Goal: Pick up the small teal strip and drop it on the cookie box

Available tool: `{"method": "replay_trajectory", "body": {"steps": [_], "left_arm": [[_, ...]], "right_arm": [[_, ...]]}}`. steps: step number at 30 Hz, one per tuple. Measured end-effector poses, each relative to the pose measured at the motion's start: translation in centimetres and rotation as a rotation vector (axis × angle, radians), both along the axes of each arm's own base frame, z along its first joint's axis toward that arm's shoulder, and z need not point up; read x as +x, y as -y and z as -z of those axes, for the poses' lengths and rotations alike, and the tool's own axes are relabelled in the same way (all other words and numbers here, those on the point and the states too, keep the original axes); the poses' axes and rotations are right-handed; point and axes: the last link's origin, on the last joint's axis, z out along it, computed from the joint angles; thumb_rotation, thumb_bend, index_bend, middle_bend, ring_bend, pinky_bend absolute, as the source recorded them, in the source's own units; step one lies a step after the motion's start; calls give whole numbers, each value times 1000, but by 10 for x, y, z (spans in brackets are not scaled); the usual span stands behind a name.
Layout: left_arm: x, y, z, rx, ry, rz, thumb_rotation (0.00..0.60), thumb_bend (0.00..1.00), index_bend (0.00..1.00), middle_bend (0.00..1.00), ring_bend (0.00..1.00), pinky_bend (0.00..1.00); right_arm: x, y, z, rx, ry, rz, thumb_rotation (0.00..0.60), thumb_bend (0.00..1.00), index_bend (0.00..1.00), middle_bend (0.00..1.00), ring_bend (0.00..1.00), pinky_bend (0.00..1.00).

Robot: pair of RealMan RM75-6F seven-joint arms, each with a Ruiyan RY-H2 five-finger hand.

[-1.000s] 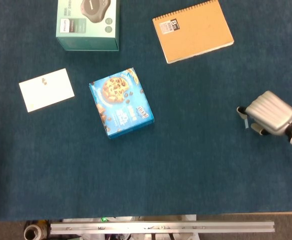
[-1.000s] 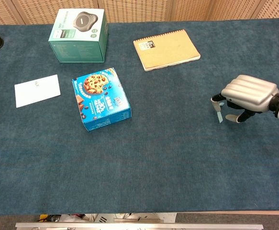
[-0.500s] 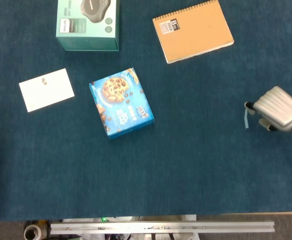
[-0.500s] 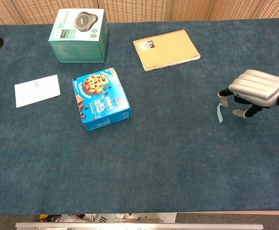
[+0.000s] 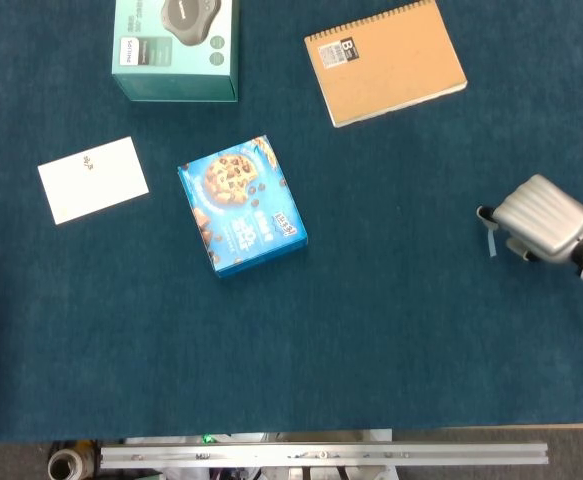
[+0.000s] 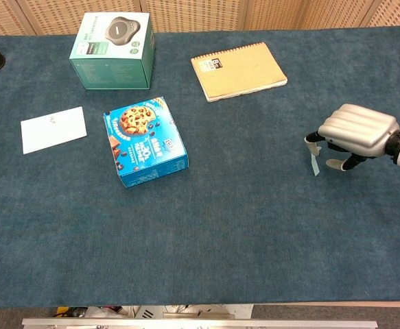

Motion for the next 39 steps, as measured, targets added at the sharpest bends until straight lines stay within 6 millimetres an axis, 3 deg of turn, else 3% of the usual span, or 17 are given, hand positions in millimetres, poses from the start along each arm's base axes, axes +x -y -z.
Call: {"method": "replay_trajectory", "body": {"steps": [39], "left_arm": [[-4,1,-1,7,4,-8,600,345,118,217,184,246]], "right_arm": [[2,5,13,12,-15,18,600,282,504,1000,1000,1000]]}}
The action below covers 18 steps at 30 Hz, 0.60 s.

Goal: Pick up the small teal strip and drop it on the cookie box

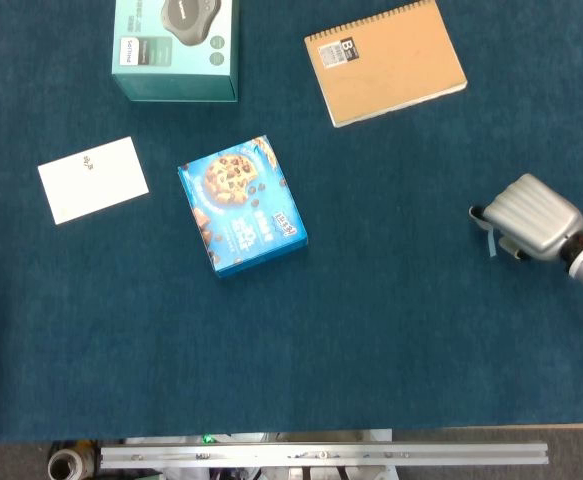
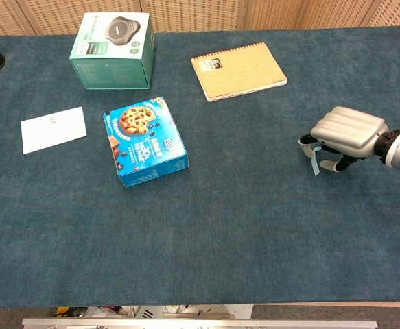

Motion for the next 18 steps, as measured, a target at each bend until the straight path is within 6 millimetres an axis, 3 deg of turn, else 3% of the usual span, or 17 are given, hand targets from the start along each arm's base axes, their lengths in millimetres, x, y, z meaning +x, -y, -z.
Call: {"method": "replay_trajectory", "body": {"steps": [18], "left_arm": [[-3,1,0,-1,-1,-13,600,345,118,217,184,246]], "right_arm": [[1,1,5,3,-6,11,600,291,572,1000,1000,1000]]}}
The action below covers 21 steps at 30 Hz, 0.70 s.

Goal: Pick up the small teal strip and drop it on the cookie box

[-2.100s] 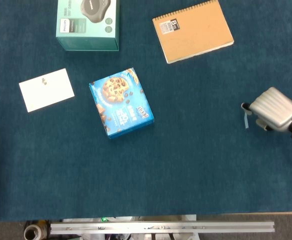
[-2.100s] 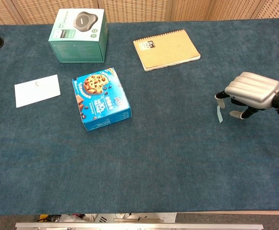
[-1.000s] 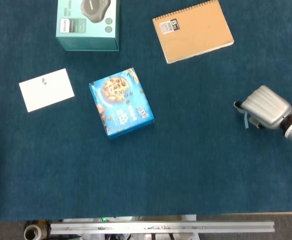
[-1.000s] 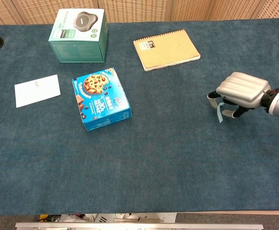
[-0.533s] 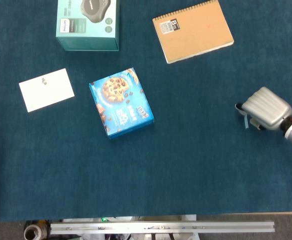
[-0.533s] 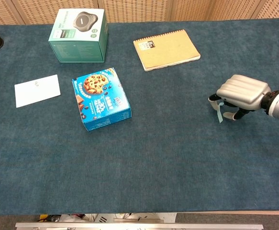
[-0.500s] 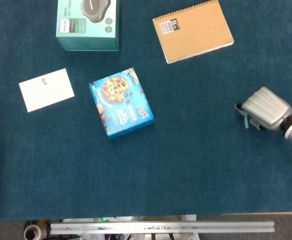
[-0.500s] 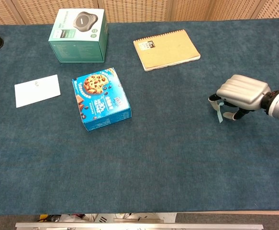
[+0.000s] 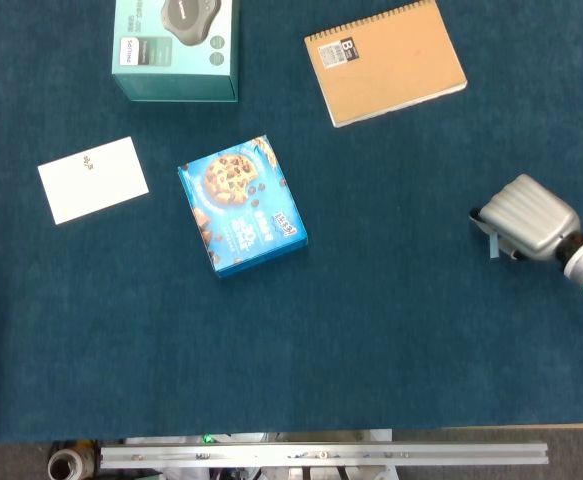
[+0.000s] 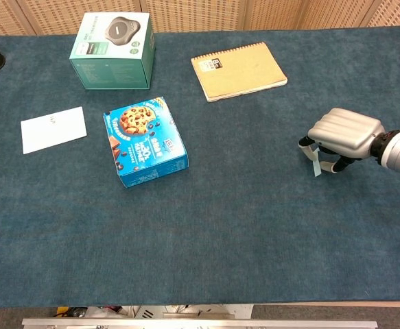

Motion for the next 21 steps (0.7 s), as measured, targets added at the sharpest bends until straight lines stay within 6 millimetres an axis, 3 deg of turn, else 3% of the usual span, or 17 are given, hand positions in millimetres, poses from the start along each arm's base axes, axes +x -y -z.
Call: {"method": "replay_trajectory", "body": {"steps": [13,21], "left_arm": [[-4,1,0,4,5,-7,600,345,118,217,184,246],[-4,0,-2,9,6,-1,600,345,118,217,184,246]], "right_arm": [[3,3,3,-4,-9,7,600,392,588,1000,1000,1000],[13,5,-1,-15,41,23,600,397,604,1000,1000,1000]]}}
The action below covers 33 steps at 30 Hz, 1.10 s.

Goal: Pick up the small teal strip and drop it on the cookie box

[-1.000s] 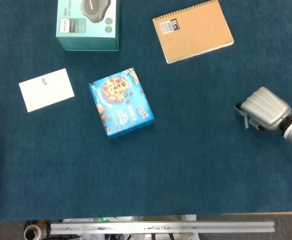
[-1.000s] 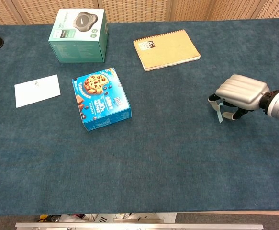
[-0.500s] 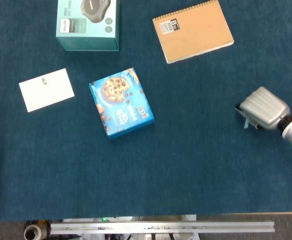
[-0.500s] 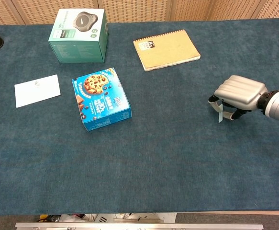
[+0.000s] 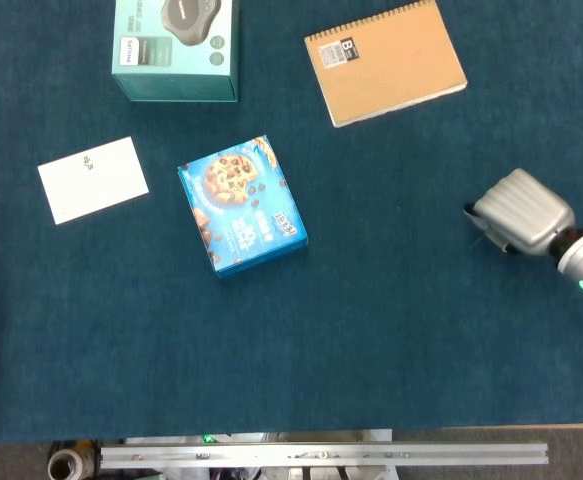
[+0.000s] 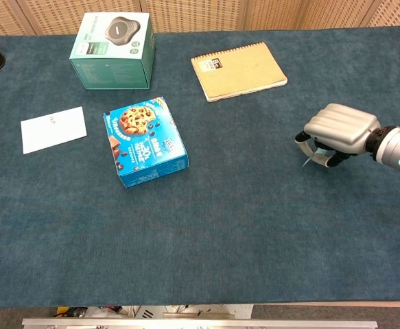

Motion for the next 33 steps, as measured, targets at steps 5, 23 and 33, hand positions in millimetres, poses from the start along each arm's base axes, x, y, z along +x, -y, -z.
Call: {"method": "replay_trajectory", "body": {"steps": [5,23,33], "left_arm": [[3,-1,0,-4,-3,15,600,345,118,217,184,246],[20,-1,0,-29,-3,82,600,345,118,217,184,246],[24,4,-1,-40,10,93,600,345,118,217,184,246]], "right_arm": [[19,1,-5,18,149,100,600,397,605,1000,1000,1000],[115,20,4,224,708,537,600,397,605,1000,1000,1000],[154,27,38,380,847,762,600,396,605,1000,1000,1000]]}}
